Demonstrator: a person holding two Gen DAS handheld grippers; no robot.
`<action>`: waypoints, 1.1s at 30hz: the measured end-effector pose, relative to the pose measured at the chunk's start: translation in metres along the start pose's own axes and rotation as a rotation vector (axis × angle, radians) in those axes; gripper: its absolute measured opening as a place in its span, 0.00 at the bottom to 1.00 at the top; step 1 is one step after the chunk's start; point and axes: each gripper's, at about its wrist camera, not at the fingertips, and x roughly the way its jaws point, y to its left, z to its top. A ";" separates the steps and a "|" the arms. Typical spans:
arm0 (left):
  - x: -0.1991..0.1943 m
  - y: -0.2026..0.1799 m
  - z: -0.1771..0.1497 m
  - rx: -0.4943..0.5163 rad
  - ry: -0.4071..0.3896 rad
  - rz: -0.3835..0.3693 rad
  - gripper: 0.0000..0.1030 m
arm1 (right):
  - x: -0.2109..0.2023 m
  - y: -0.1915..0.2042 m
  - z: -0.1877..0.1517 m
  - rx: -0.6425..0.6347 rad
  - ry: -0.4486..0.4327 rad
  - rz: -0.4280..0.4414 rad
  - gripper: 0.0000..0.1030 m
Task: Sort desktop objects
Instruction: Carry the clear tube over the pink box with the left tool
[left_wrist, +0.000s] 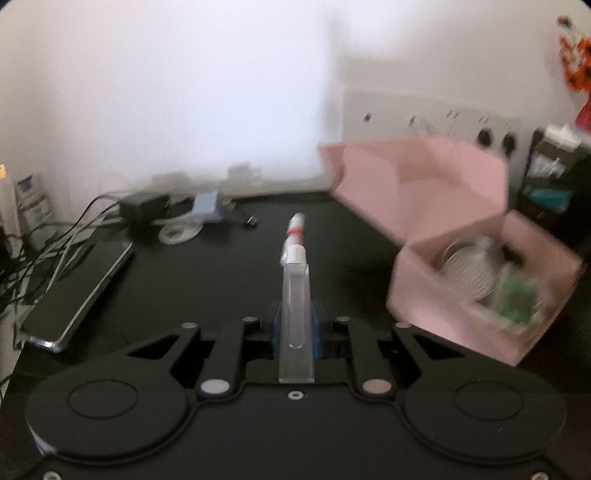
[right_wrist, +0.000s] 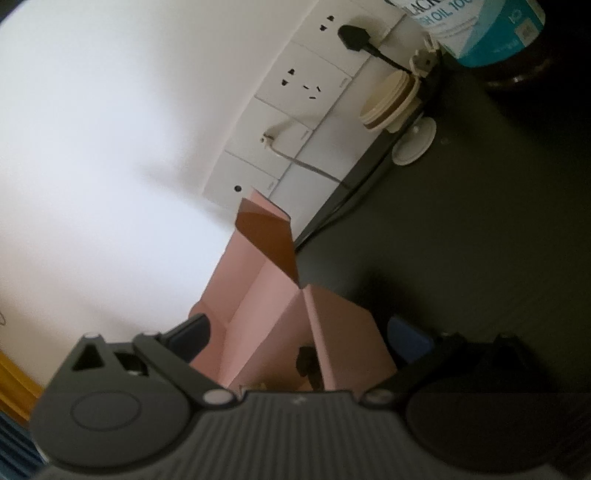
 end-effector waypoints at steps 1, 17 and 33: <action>-0.004 -0.004 0.006 0.007 -0.011 -0.028 0.16 | 0.000 0.000 0.000 0.005 -0.003 0.002 0.99; -0.010 -0.093 0.028 0.165 -0.083 -0.268 0.16 | -0.011 -0.001 0.005 0.041 -0.070 0.011 0.99; 0.035 -0.133 0.008 0.288 0.019 -0.378 0.16 | -0.014 -0.003 0.004 0.058 -0.079 0.018 0.99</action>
